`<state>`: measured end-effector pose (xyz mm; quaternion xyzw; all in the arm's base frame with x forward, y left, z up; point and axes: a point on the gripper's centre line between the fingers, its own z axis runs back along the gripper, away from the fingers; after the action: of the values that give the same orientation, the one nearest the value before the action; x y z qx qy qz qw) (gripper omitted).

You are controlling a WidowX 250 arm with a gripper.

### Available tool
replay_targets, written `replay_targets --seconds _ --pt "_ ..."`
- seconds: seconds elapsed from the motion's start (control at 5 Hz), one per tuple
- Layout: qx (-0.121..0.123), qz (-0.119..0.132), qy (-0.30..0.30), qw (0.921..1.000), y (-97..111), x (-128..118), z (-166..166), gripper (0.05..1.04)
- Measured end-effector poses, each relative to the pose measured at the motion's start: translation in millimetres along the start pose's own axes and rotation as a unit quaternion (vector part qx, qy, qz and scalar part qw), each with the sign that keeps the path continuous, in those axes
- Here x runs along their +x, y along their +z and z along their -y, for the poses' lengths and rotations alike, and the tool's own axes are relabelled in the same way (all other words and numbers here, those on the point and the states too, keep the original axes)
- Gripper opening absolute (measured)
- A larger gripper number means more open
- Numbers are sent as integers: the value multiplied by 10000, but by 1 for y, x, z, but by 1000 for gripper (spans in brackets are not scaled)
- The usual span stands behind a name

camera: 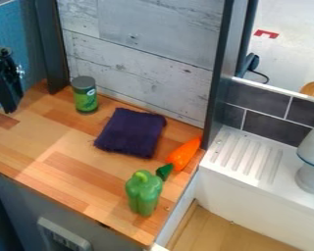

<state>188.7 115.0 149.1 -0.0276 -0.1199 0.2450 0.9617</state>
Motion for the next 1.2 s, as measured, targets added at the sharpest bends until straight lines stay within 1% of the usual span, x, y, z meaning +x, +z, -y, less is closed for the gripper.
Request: replay_targets --seconds 0.2,0.4,0.6,0.8,1.0,1.2 --pt "-14 -91 -16 10000 -4 -2 0 1001" --pt "-152 -263 -988 9946 -29 29 25 1001" --pt "-121 -17 -1307 9913 -48 61 61 1001" --pt "-86 241 -1457 9890 -64 96 82 1001" --pt "12 474 -1565 9865 -82 108 92 1001" --pt "96 624 -1551 9859 -107 117 90 1001"
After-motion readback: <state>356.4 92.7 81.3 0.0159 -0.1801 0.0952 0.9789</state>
